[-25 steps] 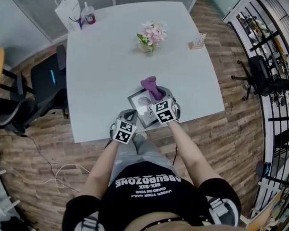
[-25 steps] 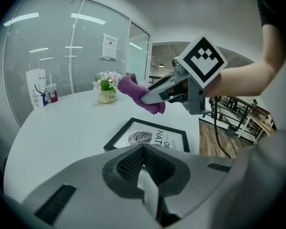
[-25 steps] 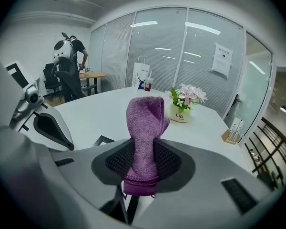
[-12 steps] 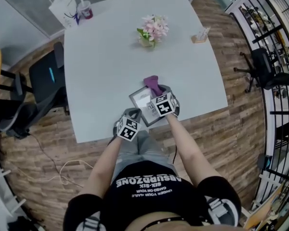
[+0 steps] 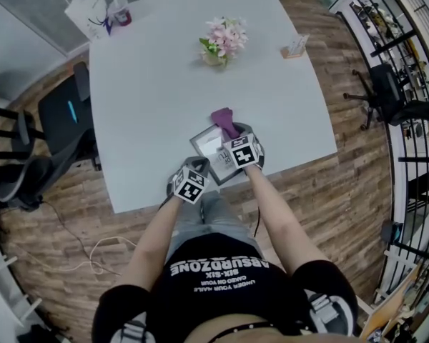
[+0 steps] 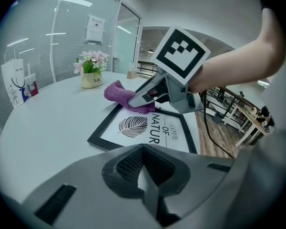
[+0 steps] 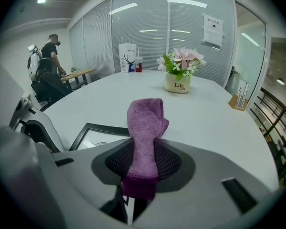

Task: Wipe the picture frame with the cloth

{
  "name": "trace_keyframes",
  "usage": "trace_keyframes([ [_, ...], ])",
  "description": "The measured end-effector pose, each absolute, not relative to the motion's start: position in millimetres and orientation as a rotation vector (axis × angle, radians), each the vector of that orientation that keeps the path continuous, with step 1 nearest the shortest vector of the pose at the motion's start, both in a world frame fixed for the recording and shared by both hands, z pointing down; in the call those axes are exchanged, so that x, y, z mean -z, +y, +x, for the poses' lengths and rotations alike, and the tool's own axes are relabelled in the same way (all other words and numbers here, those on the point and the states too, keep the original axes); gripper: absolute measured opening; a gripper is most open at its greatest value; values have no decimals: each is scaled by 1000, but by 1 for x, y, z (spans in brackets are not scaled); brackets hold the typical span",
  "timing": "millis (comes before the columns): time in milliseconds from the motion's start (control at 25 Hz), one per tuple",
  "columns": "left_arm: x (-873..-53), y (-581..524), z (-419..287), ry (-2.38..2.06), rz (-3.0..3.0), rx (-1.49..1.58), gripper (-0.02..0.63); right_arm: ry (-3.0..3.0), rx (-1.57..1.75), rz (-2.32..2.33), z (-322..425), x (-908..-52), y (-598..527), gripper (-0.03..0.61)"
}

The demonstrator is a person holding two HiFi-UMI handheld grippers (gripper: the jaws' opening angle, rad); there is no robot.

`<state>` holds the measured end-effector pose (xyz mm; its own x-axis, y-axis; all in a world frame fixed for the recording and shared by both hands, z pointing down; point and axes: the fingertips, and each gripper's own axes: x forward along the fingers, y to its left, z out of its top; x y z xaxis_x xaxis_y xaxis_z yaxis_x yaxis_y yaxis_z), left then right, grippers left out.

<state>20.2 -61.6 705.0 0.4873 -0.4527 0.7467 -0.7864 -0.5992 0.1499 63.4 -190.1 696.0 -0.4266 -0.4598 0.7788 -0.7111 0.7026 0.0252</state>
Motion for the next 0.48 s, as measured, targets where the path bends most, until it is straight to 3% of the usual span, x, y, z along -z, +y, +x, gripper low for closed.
trace_keyframes([
  [480,-705,-62,18,-1042,2240,-862,15,-2106,-406,899,58,-696,-188,134],
])
